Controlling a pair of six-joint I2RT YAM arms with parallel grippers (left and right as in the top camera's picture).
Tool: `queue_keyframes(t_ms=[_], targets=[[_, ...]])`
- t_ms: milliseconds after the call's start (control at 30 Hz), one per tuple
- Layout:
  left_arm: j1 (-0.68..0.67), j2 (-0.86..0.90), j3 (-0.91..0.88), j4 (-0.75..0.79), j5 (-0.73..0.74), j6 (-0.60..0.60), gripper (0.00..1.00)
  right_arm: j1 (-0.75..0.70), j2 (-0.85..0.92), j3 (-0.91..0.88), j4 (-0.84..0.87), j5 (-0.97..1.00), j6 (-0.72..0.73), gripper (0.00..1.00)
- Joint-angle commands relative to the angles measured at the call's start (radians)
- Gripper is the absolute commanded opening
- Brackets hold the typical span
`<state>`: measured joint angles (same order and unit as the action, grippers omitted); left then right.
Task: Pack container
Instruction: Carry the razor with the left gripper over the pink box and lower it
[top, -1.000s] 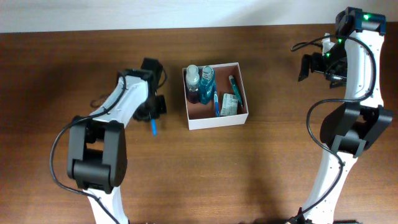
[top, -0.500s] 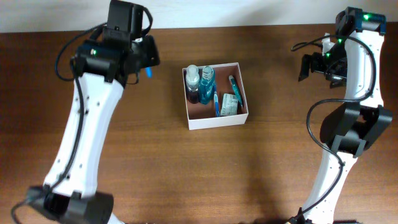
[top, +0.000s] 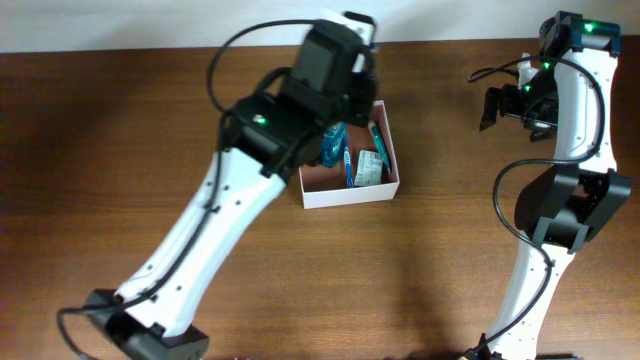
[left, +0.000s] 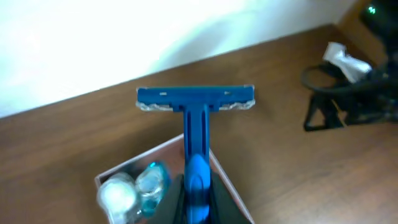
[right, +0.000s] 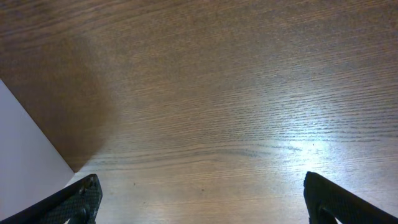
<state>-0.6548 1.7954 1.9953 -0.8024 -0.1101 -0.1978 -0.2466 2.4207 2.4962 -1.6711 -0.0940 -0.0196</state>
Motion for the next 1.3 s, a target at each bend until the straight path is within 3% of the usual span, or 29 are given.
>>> queue_keyframes(t_ms=[0,300,633,767,833,967,1267], targets=[[-0.026,0.081,0.005,0.019,-0.004,0.040,0.01,-0.003,-0.030,-0.006,0.003,0.009,0.002,0.99],[-0.030,0.277,0.005,0.032,0.000,0.039,0.01,-0.003,-0.030,-0.006,0.003,0.009,0.002,0.99],[-0.030,0.371,0.005,-0.002,0.000,0.039,0.02,-0.003,-0.030,-0.006,0.003,0.009,0.002,0.99],[-0.030,0.382,0.005,-0.002,0.000,0.039,0.28,-0.003,-0.030,-0.006,0.003,0.009,0.002,0.99],[-0.030,0.383,0.005,-0.002,0.000,0.039,0.34,-0.003,-0.030,-0.006,0.003,0.009,0.002,0.99],[-0.030,0.383,0.005,-0.002,0.000,0.039,0.57,-0.003,-0.030,-0.006,0.003,0.009,0.002,0.99],[-0.030,0.333,0.007,-0.037,0.000,0.039,0.77,-0.003,-0.030,-0.006,0.003,0.009,0.002,0.99]])
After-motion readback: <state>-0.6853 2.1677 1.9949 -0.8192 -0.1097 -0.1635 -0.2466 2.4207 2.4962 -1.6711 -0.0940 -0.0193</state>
